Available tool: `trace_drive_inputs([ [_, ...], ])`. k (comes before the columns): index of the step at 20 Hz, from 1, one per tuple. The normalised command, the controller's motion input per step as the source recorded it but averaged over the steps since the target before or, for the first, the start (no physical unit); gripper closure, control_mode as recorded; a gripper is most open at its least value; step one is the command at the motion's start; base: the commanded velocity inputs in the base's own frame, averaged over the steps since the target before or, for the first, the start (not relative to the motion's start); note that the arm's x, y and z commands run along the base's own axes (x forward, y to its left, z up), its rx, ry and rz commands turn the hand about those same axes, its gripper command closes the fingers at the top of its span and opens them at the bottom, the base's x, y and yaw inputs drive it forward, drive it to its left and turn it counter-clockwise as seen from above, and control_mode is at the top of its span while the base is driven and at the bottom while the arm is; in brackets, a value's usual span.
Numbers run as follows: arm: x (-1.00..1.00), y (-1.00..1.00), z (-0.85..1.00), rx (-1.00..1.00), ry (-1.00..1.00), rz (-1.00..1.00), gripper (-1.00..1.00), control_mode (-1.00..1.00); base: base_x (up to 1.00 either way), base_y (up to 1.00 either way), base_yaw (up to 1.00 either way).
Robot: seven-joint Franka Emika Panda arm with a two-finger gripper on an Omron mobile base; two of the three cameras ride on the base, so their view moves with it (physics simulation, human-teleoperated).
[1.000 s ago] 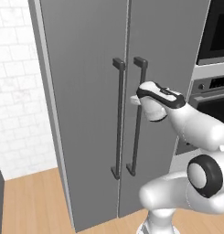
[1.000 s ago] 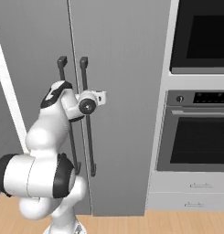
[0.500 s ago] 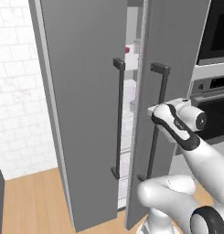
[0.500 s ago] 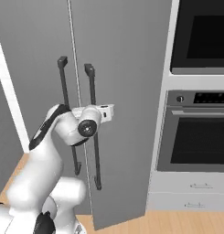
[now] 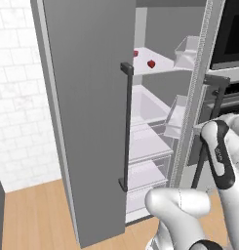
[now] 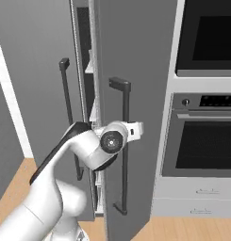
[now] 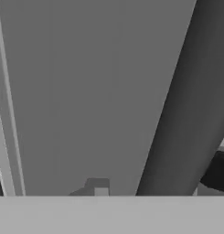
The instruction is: Take the strawberry from the fridge and place it on top of the pancake, located on the dining counter.
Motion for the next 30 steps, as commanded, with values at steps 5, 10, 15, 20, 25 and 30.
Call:
trace_drive_inputs([
  [5,-0.92,-1.0,0.0,0.05,0.0,0.0,-1.0,-1.0,0.0,0.0,0.0],
  [10,-0.89,-0.98,0.1,0.13,0.0,-0.02,-1.0,-1.0,0.0,0.0,0.0],
  [15,-0.49,0.27,0.22,-0.2,0.12,-0.05,-1.0,-1.0,0.0,0.0,0.0],
  [20,0.0,1.0,0.0,-0.56,0.34,-0.17,-1.0,-1.0,0.0,0.0,0.0],
  [25,0.11,0.97,0.08,-0.39,0.38,-0.29,-1.0,-1.0,0.0,0.0,0.0],
  [30,0.48,0.71,0.0,-0.51,0.45,-0.29,-1.0,-1.0,0.0,0.0,0.0],
])
